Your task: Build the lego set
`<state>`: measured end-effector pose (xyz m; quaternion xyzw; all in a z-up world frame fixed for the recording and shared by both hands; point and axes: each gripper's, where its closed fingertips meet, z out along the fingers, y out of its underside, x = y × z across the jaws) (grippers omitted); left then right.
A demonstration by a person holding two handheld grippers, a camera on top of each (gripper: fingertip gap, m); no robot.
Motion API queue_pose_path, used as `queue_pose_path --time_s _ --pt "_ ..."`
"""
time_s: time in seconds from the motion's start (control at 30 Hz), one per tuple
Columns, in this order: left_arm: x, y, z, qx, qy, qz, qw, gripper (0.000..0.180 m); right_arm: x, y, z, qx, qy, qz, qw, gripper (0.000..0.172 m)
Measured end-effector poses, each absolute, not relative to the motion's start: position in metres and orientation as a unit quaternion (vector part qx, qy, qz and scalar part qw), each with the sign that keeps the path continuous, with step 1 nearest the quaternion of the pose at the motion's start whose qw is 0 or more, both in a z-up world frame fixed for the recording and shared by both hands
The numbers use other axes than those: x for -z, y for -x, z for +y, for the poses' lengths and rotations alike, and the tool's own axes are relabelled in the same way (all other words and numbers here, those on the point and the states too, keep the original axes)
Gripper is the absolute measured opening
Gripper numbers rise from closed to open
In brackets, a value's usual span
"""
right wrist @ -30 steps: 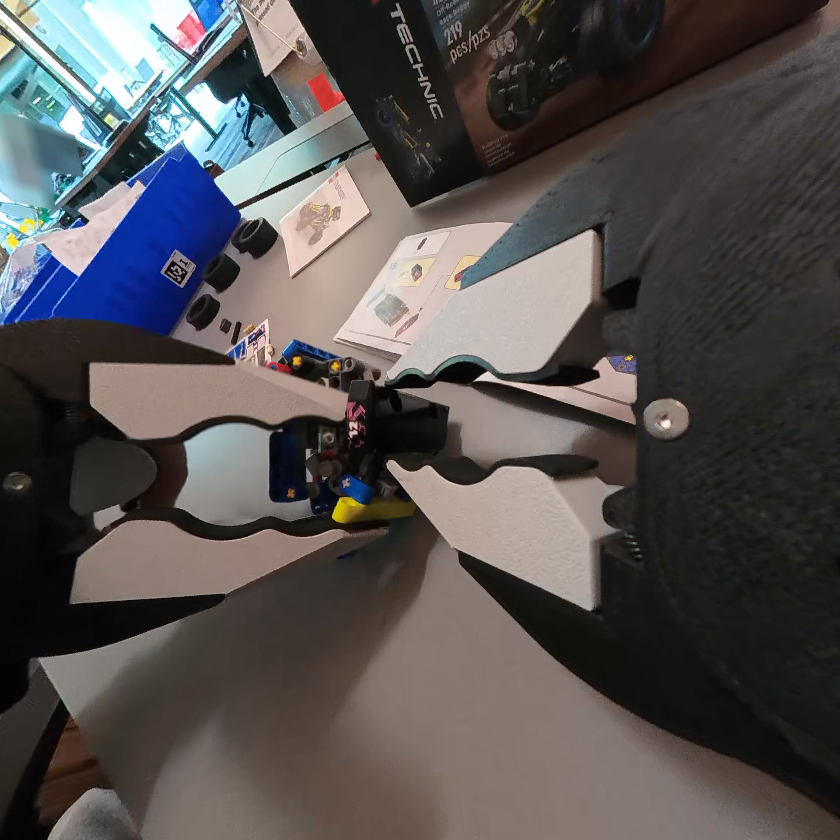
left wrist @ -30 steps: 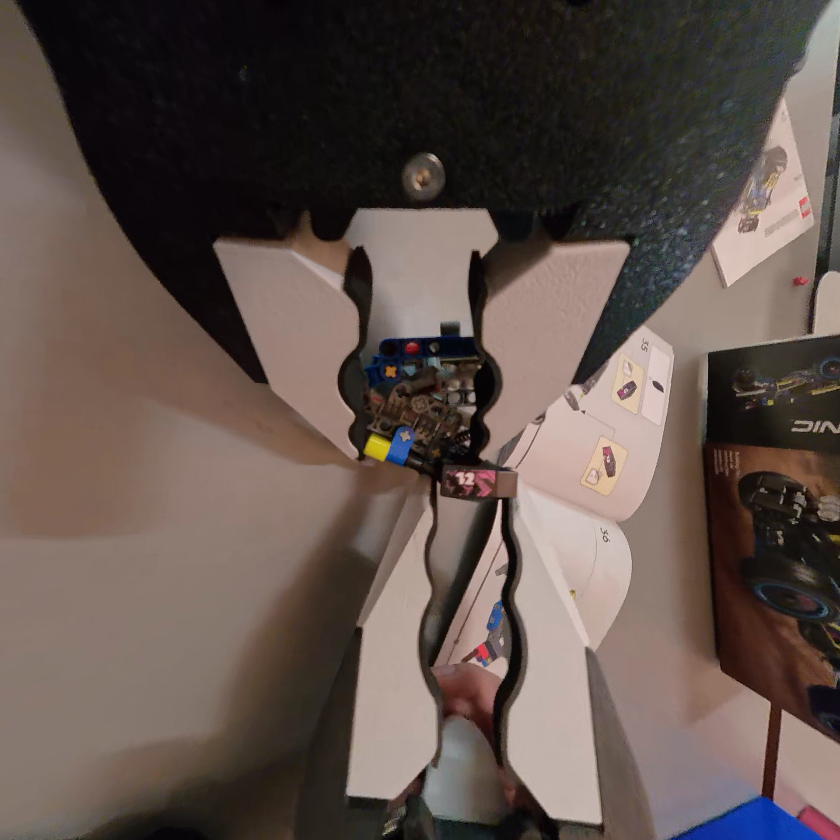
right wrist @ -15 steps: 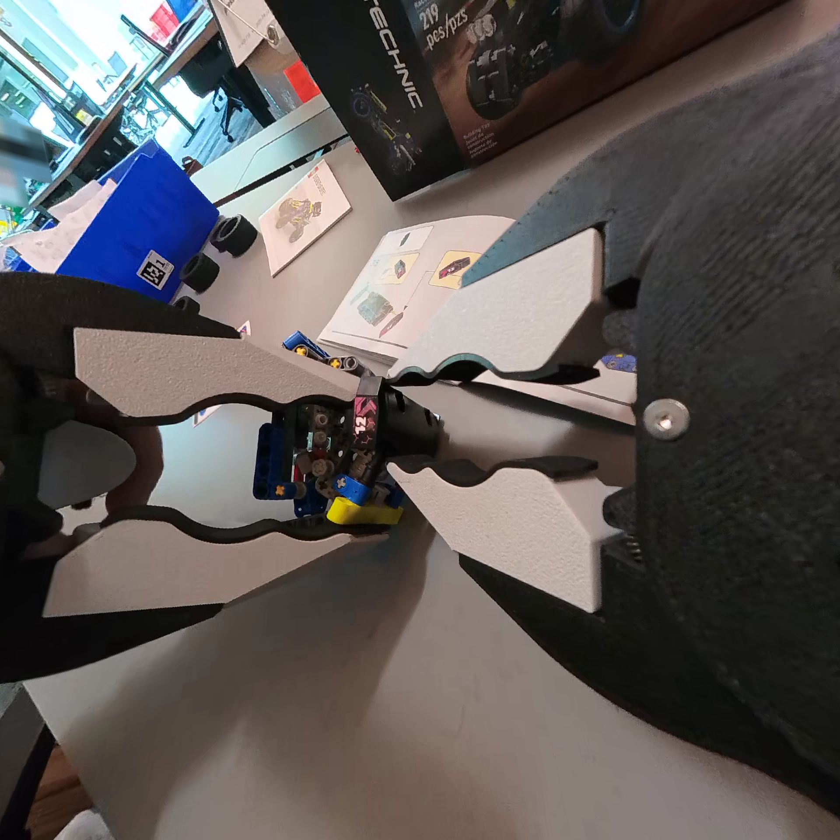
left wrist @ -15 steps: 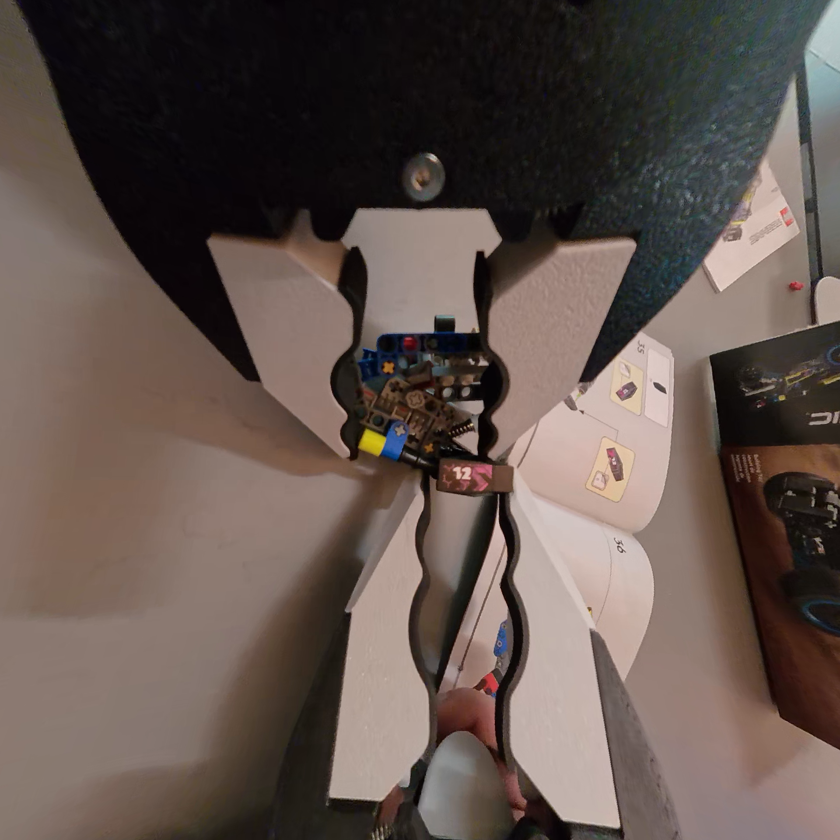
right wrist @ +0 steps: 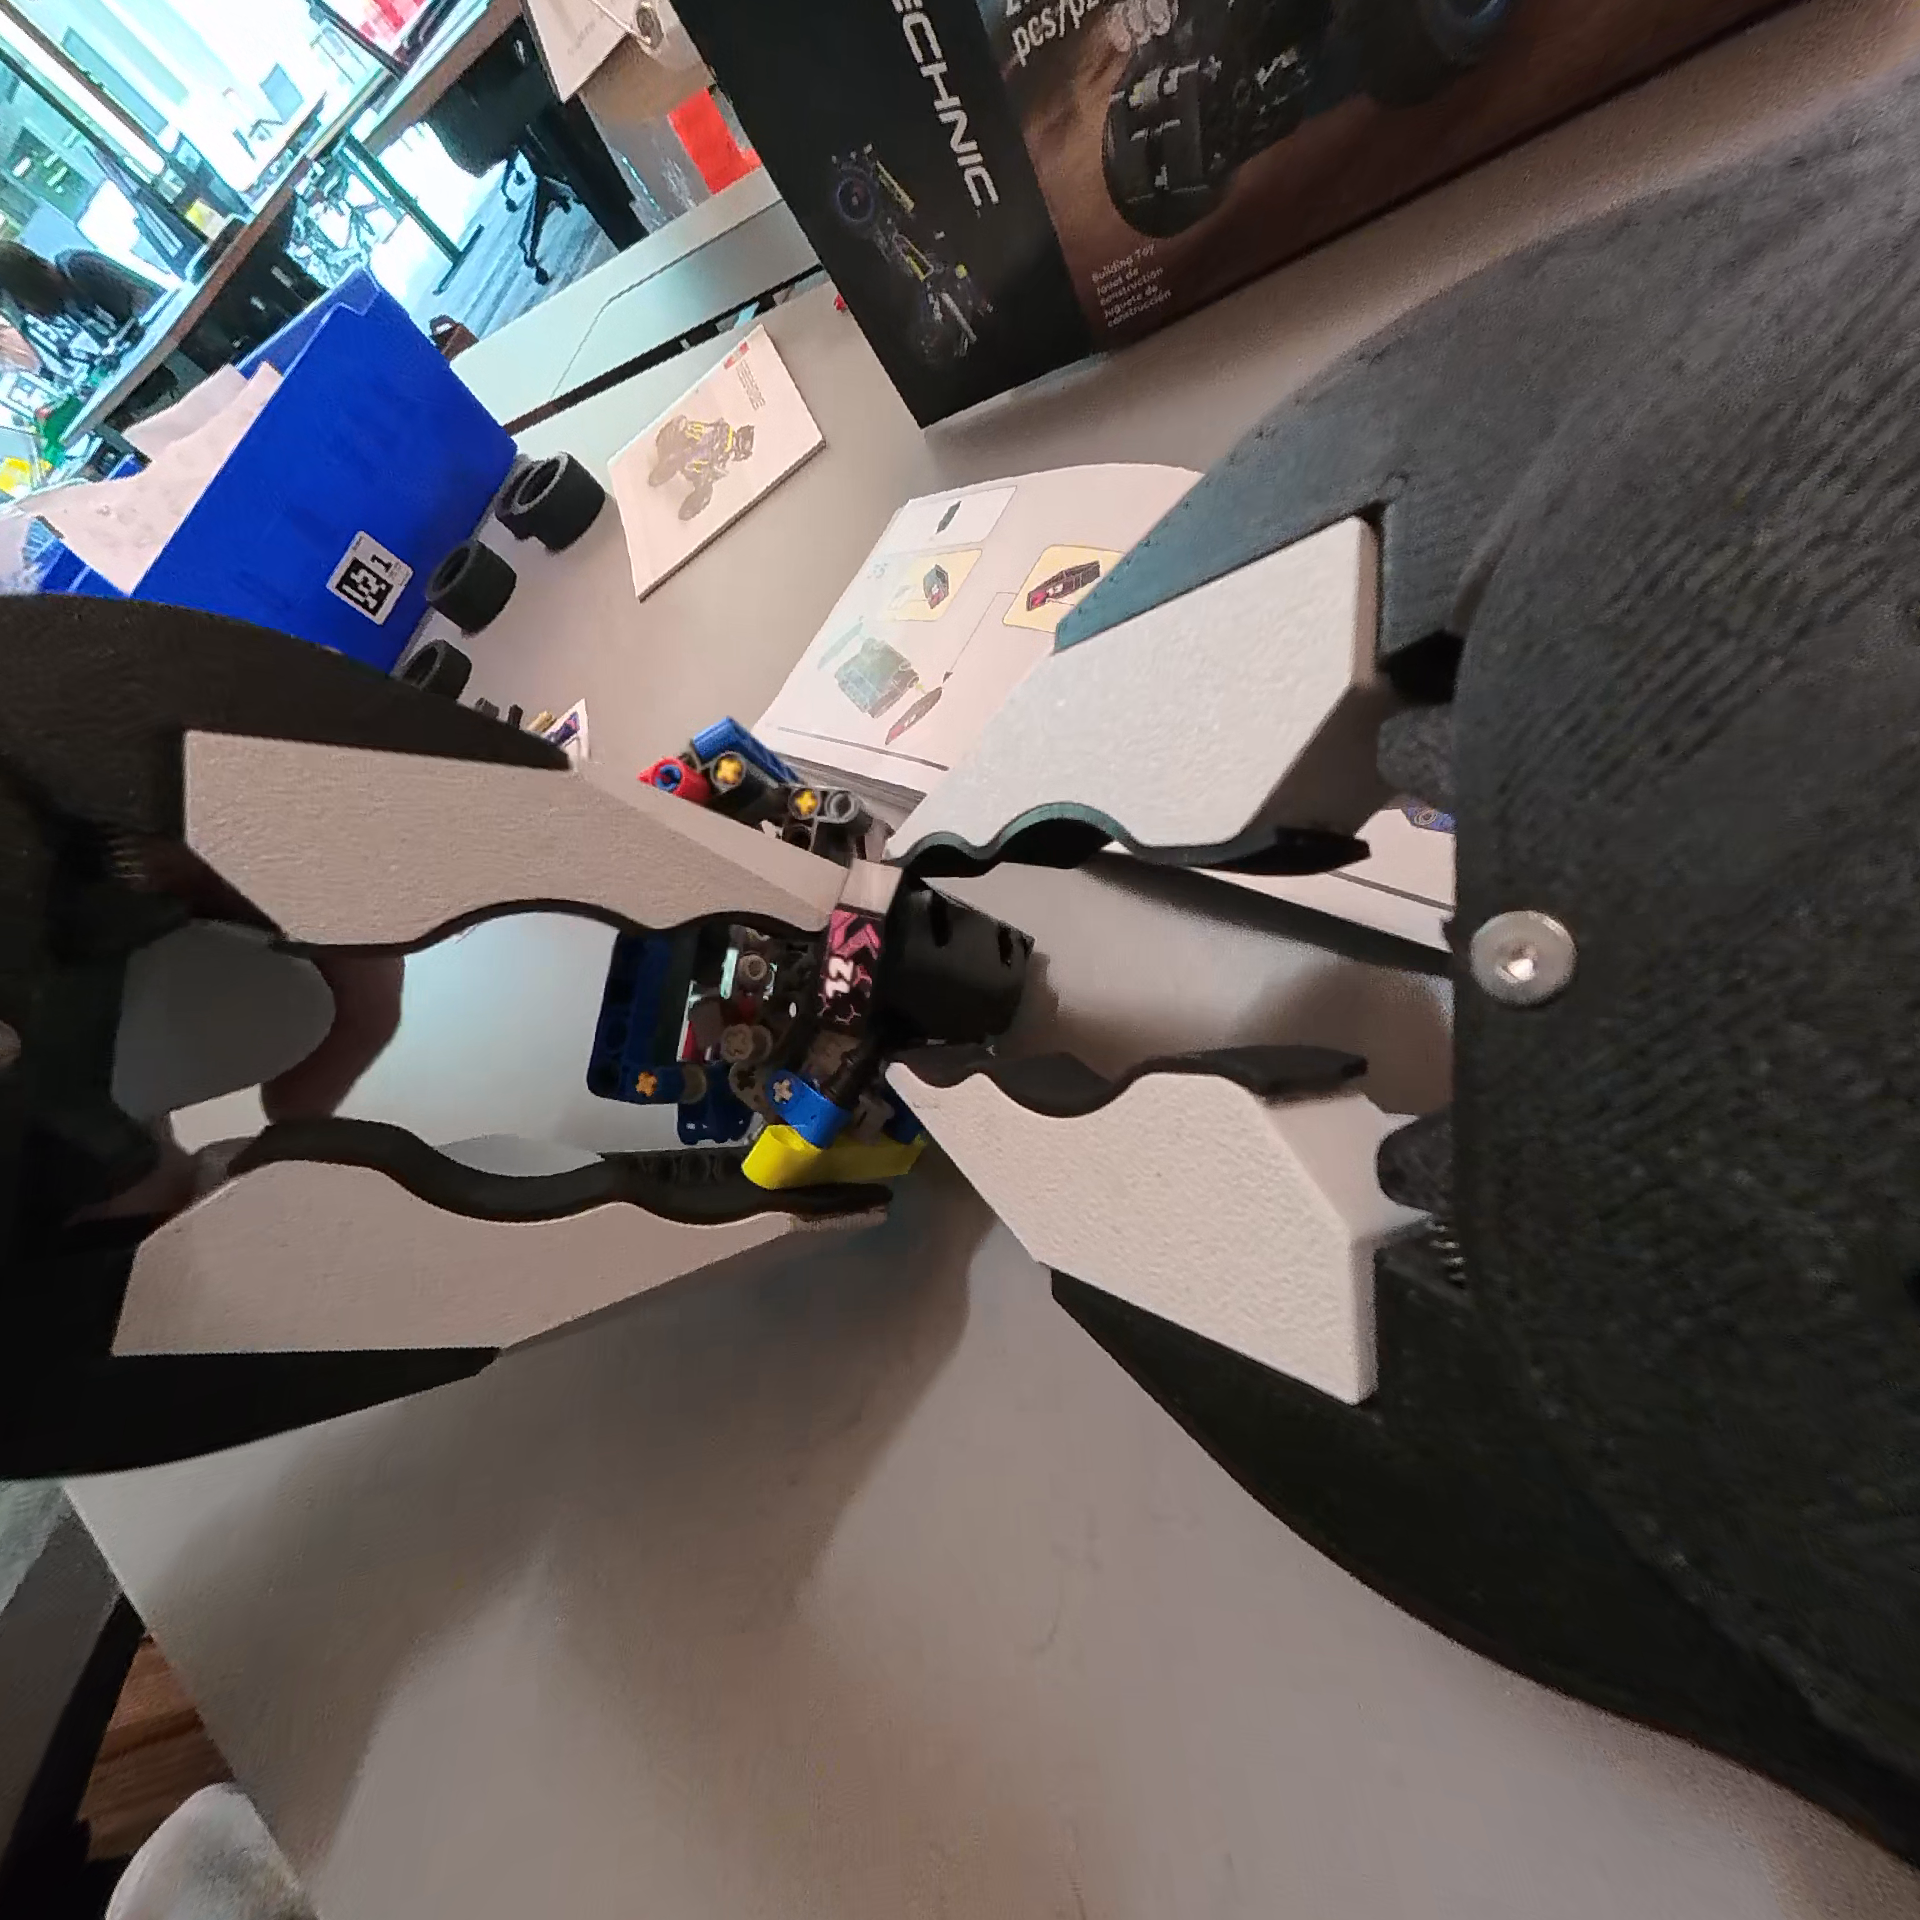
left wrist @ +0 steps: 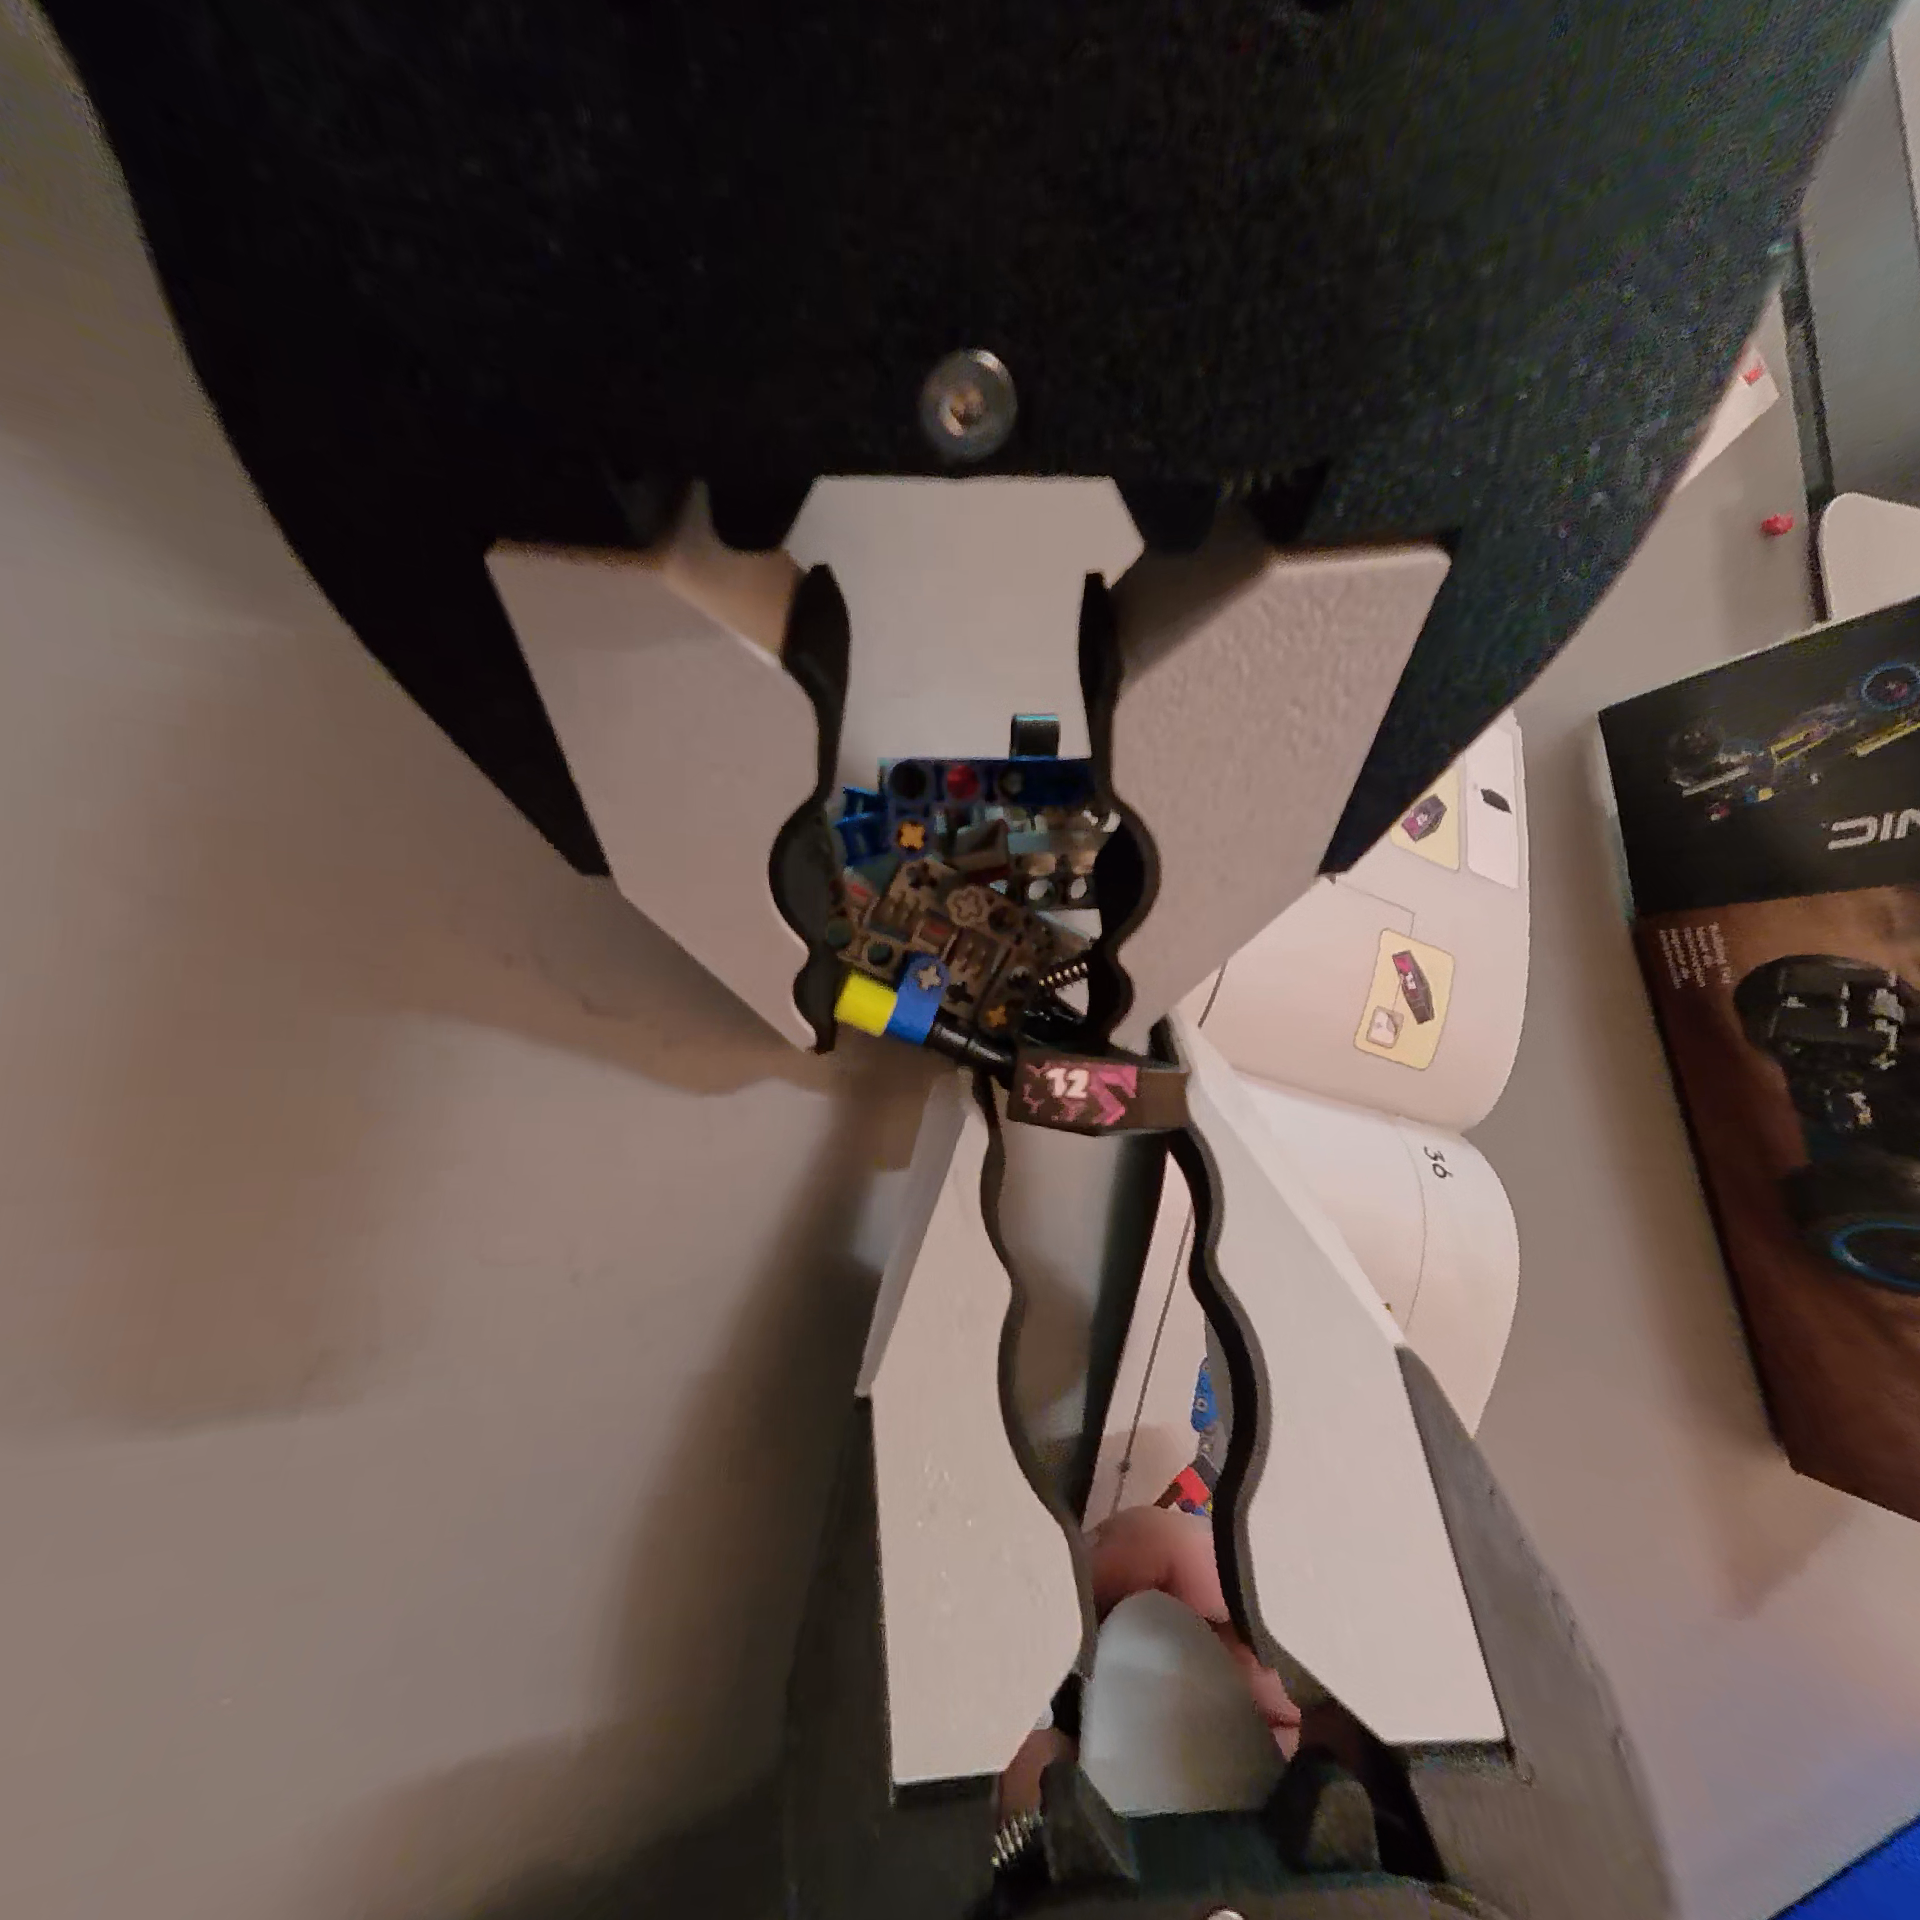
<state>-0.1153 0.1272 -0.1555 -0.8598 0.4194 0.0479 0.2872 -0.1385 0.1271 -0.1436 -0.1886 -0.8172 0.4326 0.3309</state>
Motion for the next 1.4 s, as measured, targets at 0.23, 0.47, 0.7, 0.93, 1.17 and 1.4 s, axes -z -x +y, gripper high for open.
queue_pose_path --time_s 0.23,0.47,0.7,0.93,1.17,1.4 --pt "0.156 0.114 0.124 -0.059 0.858 0.422 0.288 0.034 0.143 0.139 0.128 -0.432 0.183 -0.816 0.339 0.029" --pt "0.152 0.113 0.12 -0.157 0.803 0.442 0.368 0.033 0.137 0.136 0.12 -0.439 0.149 -0.81 0.358 0.028" --pt "0.154 0.115 0.108 -0.367 0.716 0.485 0.343 0.032 0.134 0.126 0.11 -0.418 0.126 -0.834 0.338 0.033" --pt "0.152 0.113 0.1 -0.327 0.683 0.511 0.408 0.033 0.134 0.127 0.106 -0.353 0.067 -0.836 0.414 0.026" --pt "0.155 0.102 0.082 -0.274 0.629 0.601 0.409 0.033 0.122 0.11 0.081 -0.329 -0.015 -0.839 0.434 0.036" --pt "0.145 0.103 0.077 -0.263 0.588 0.583 0.495 0.043 0.127 0.11 0.07 -0.328 -0.027 -0.839 0.434 0.023"
